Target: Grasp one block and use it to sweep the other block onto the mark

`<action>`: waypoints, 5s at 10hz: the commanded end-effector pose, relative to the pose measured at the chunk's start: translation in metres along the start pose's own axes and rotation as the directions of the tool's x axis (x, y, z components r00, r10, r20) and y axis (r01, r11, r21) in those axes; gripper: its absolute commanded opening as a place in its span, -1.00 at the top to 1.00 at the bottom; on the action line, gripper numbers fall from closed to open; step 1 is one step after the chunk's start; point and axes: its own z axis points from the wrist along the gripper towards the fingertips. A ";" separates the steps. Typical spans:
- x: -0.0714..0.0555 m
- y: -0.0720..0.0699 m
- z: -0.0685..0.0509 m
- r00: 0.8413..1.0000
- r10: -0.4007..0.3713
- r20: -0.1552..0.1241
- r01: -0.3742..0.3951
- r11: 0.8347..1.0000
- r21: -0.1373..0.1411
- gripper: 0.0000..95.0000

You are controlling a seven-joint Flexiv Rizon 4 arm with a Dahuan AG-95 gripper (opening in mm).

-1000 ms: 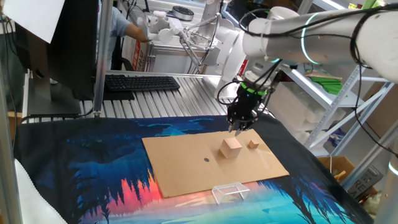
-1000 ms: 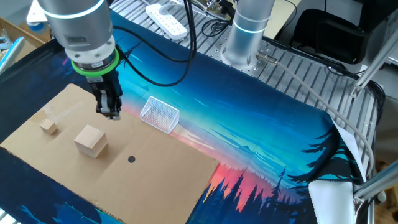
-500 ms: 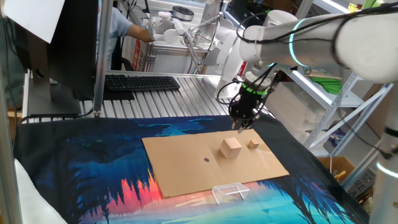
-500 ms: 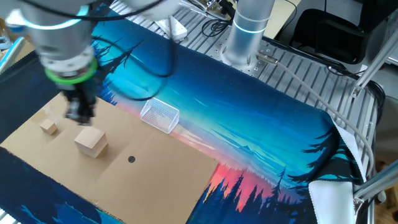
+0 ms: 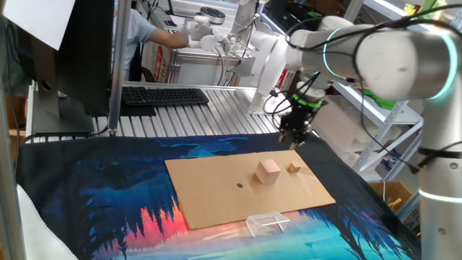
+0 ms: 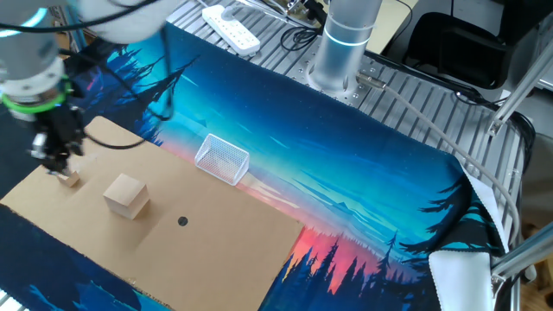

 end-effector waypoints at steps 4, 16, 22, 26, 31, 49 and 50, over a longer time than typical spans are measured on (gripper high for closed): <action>-0.016 0.004 0.004 0.993 0.116 0.003 -0.116 0.993 -0.005 -0.20; -0.041 0.008 0.052 0.987 0.161 -0.013 -0.161 0.987 -0.004 -0.20; -0.046 0.000 0.057 0.987 0.158 0.007 -0.158 0.987 0.002 -0.20; -0.037 -0.009 0.066 0.988 0.156 0.002 -0.156 0.988 0.007 -0.20; -0.042 -0.019 0.087 0.990 0.140 -0.011 -0.140 0.990 -0.005 -0.20; -0.052 -0.023 0.116 0.993 0.114 -0.026 -0.115 0.993 -0.040 0.20; -0.052 -0.024 0.117 0.994 0.104 -0.026 -0.105 0.993 -0.045 0.20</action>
